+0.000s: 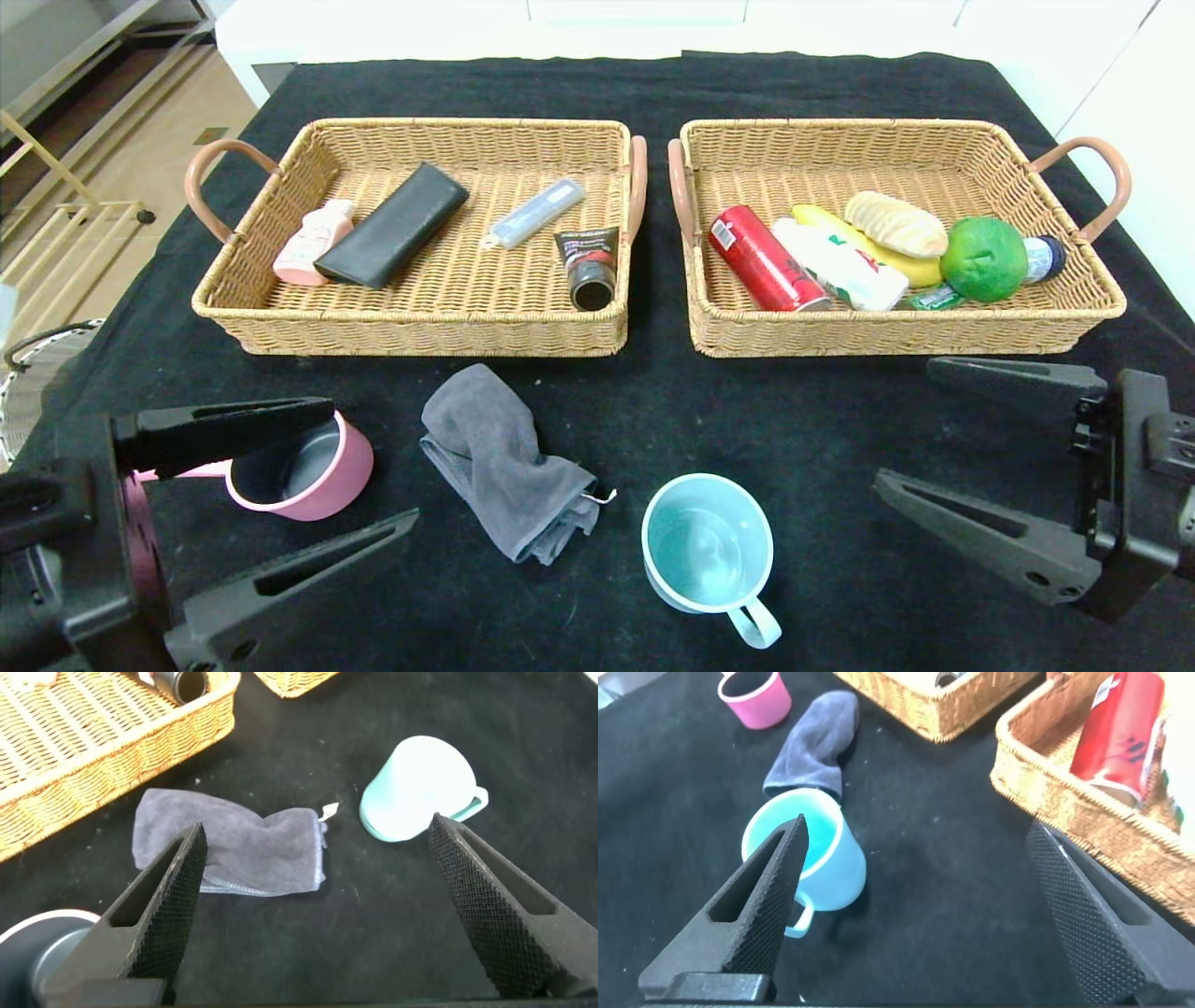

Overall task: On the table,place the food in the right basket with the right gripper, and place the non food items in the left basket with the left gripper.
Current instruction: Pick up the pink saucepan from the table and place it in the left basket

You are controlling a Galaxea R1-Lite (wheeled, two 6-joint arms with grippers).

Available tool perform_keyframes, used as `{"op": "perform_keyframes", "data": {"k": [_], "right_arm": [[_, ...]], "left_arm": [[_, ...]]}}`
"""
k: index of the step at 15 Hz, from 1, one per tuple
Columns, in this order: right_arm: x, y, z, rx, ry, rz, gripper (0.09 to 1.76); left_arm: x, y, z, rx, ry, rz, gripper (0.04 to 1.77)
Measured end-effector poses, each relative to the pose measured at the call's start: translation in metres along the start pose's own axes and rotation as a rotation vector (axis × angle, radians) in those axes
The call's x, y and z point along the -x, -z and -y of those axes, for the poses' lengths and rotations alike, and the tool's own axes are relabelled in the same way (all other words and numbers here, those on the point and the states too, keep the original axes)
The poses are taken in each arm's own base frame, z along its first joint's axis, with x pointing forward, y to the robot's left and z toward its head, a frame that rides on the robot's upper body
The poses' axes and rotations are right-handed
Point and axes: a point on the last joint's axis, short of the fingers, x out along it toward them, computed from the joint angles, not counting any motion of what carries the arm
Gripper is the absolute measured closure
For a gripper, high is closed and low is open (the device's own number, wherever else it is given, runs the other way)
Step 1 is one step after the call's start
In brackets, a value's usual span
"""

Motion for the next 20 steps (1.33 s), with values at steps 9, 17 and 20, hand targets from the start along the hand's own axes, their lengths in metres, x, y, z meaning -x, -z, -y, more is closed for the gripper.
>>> {"op": "perform_keyframes", "data": {"k": [9, 17, 20], "right_arm": [[0.004, -0.002, 0.000, 0.003, 0.009, 0.007, 0.14], [0.003, 0.000, 0.000, 0.005, 0.009, -0.002, 0.14], [0.005, 0.000, -0.001, 0.007, 0.008, 0.001, 0.14]], "left_arm": [[-0.002, 0.002, -0.009, 0.011, -0.267, -0.226, 0.09], [-0.015, 0.009, -0.028, 0.052, -0.376, -0.435, 0.09], [-0.027, 0.018, -0.034, 0.059, -0.403, -0.494, 0.09]]}}
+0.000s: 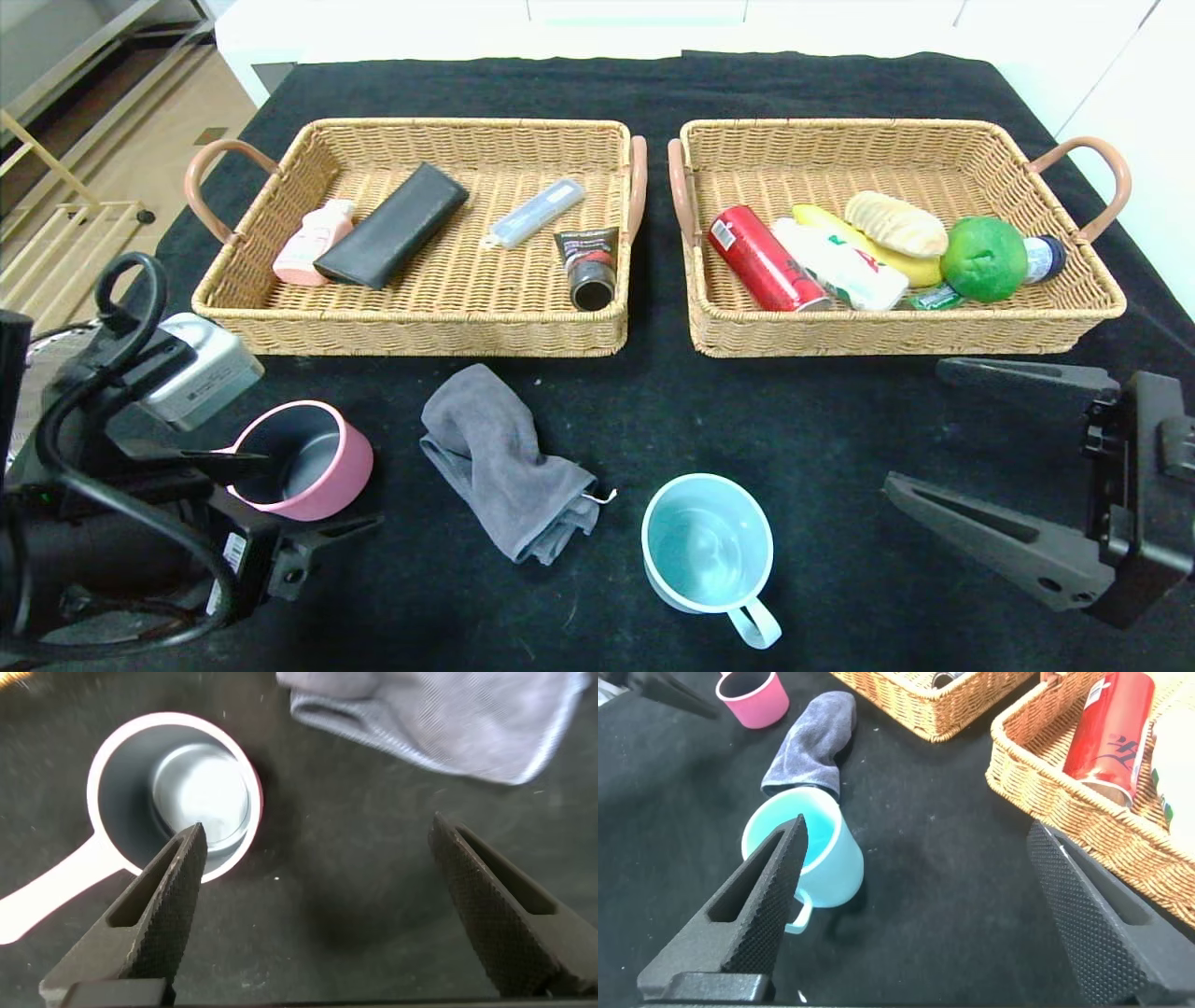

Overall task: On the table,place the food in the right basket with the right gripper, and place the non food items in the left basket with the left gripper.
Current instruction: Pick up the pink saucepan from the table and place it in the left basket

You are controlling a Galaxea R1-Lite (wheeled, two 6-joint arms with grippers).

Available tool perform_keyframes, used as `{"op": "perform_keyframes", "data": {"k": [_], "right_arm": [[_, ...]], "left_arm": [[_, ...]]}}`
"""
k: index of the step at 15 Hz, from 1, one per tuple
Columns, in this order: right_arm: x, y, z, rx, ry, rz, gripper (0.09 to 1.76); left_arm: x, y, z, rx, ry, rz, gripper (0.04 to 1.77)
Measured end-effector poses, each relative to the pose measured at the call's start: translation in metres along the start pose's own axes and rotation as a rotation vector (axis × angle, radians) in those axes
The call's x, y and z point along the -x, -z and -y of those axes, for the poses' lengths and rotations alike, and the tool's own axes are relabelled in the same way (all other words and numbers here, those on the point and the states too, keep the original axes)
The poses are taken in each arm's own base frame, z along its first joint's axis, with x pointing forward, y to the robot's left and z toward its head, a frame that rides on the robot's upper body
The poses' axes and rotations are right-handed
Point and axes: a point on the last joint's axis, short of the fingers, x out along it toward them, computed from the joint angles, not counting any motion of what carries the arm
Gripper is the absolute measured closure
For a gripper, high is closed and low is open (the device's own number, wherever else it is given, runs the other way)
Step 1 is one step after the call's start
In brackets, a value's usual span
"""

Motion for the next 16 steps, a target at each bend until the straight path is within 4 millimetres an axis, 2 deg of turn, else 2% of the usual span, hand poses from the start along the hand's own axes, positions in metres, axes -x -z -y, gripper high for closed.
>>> {"op": "perform_keyframes", "data": {"k": [9, 16], "right_arm": [[0.000, 0.002, -0.002, -0.001, -0.010, -0.005, 0.14], [-0.003, 0.005, -0.002, -0.005, -0.013, -0.017, 0.14]], "left_arm": [[-0.032, 0.003, -0.005, 0.017, -0.056, -0.112, 0.09], [-0.045, 0.006, -0.011, 0.036, -0.076, -0.158, 0.09]]}}
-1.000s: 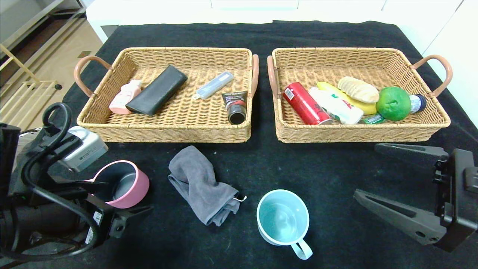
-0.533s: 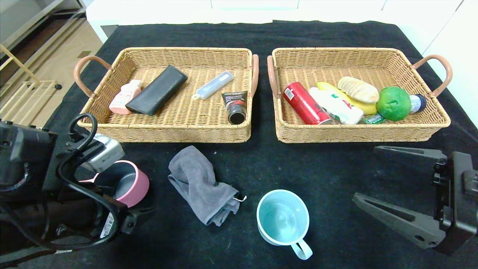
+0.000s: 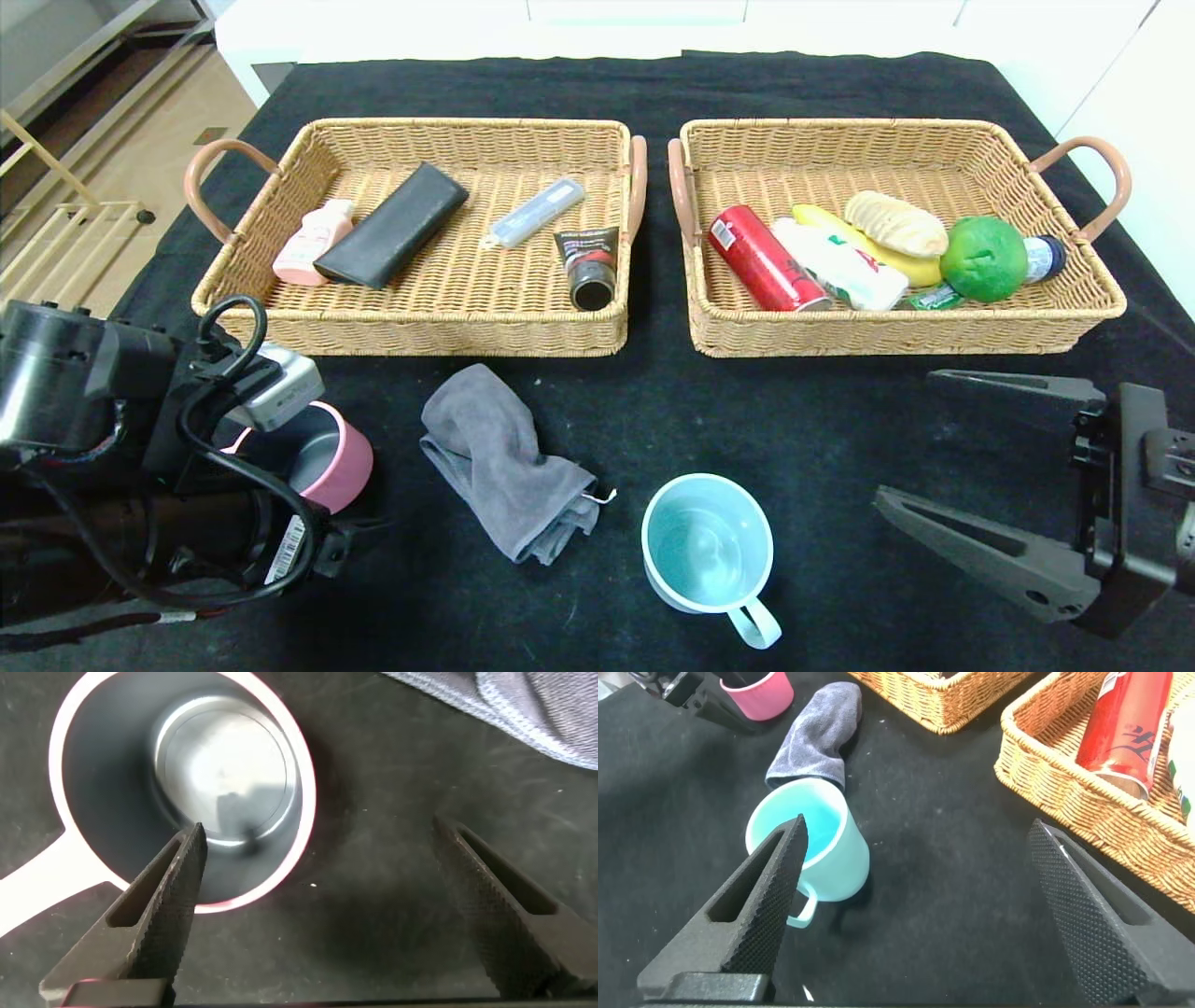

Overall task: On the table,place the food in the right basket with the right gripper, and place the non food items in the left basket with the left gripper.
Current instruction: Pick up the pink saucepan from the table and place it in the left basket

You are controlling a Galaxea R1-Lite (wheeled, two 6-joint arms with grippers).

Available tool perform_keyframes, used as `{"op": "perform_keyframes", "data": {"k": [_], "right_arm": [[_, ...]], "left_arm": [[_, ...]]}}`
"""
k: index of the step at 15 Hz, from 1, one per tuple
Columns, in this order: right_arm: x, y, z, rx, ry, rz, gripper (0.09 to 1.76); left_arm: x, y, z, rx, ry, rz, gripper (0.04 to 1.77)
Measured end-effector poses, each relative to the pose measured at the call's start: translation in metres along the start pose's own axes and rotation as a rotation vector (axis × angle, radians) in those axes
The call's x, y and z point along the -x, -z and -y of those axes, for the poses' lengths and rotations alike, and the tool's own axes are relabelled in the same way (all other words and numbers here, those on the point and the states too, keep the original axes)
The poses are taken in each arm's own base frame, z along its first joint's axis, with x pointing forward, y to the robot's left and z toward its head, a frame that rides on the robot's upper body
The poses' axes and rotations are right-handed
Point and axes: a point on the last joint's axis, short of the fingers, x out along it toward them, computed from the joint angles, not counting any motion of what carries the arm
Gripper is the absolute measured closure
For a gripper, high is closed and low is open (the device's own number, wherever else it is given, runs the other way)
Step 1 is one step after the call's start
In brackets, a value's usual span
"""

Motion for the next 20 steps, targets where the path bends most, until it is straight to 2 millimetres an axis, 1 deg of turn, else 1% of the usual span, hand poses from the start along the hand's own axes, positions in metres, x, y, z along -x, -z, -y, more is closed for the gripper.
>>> {"op": "perform_keyframes", "data": {"k": [12, 13, 15, 17, 19, 20], "right_arm": [[-0.003, 0.005, -0.001, -0.004, -0.009, -0.019, 0.14], [-0.003, 0.005, -0.001, -0.003, -0.009, -0.019, 0.14], [-0.003, 0.005, -0.001, -0.003, -0.010, -0.020, 0.14], [-0.003, 0.005, -0.001, -0.003, -0.009, -0.020, 0.14], [-0.004, 0.005, 0.000, -0.004, -0.008, -0.020, 0.14], [-0.004, 0.005, 0.000, -0.004, -0.008, -0.021, 0.14]], "left_arm": [[-0.007, 0.002, -0.003, 0.009, -0.004, -0.027, 0.09], [-0.008, 0.002, -0.003, 0.008, -0.003, -0.030, 0.31], [-0.010, -0.001, -0.003, 0.013, -0.007, -0.001, 0.62], [-0.012, -0.001, -0.002, 0.012, -0.009, 0.007, 0.87], [-0.013, 0.000, -0.002, 0.012, -0.008, 0.001, 1.07], [-0.014, 0.000, -0.002, 0.011, -0.006, 0.000, 1.55]]}}
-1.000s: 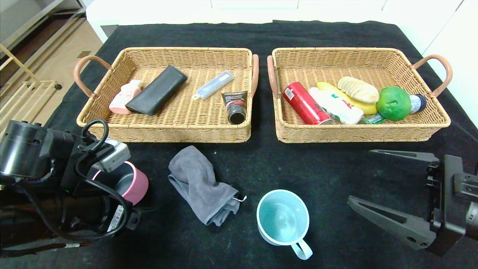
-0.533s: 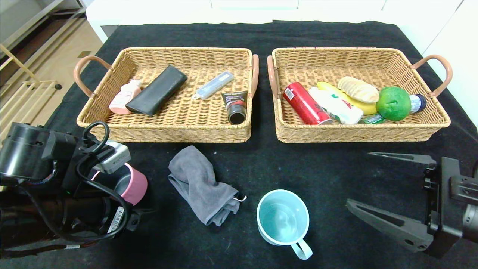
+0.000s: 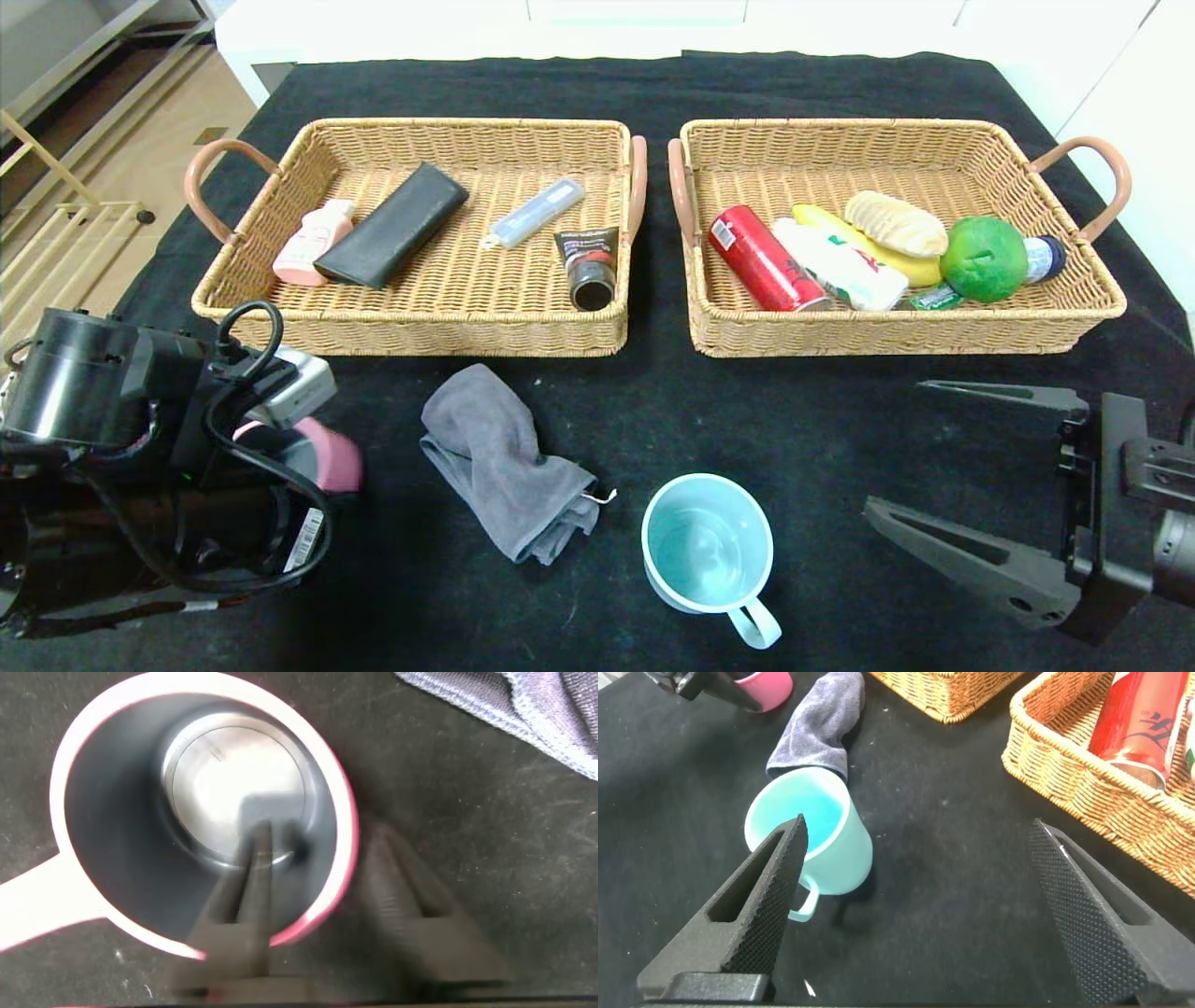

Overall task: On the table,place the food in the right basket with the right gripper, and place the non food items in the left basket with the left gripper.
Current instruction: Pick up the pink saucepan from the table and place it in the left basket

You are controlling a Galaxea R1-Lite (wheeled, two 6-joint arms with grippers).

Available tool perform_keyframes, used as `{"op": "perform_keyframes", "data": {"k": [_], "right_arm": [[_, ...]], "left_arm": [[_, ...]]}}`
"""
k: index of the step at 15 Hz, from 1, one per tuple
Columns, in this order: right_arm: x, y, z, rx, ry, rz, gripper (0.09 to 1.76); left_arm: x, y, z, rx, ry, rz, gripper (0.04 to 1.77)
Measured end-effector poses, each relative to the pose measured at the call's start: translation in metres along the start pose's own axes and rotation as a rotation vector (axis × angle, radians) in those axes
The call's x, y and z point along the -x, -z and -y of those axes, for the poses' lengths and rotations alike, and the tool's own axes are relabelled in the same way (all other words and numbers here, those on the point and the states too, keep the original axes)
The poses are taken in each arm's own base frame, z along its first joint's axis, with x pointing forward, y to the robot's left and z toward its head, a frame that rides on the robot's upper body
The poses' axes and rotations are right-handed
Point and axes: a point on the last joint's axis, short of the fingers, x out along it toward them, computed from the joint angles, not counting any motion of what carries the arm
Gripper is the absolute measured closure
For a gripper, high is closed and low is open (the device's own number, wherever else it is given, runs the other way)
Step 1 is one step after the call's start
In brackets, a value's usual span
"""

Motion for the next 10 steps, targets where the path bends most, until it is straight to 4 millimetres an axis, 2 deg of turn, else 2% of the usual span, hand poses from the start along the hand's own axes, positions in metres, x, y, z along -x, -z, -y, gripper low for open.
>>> {"op": "perform_keyframes", "data": {"k": [1, 10], "right_arm": [[-0.0002, 0.0002, -0.0001, 0.000, -0.001, -0.001, 0.14], [-0.0010, 0.0013, 0.0008, 0.004, 0.002, -0.006, 0.14]], "left_arm": [[-0.0001, -0.0003, -0.0001, 0.002, -0.001, 0.003, 1.63], [-0.0025, 0.0002, 0.0010, -0.006, 0.002, -0.009, 1.64]]}}
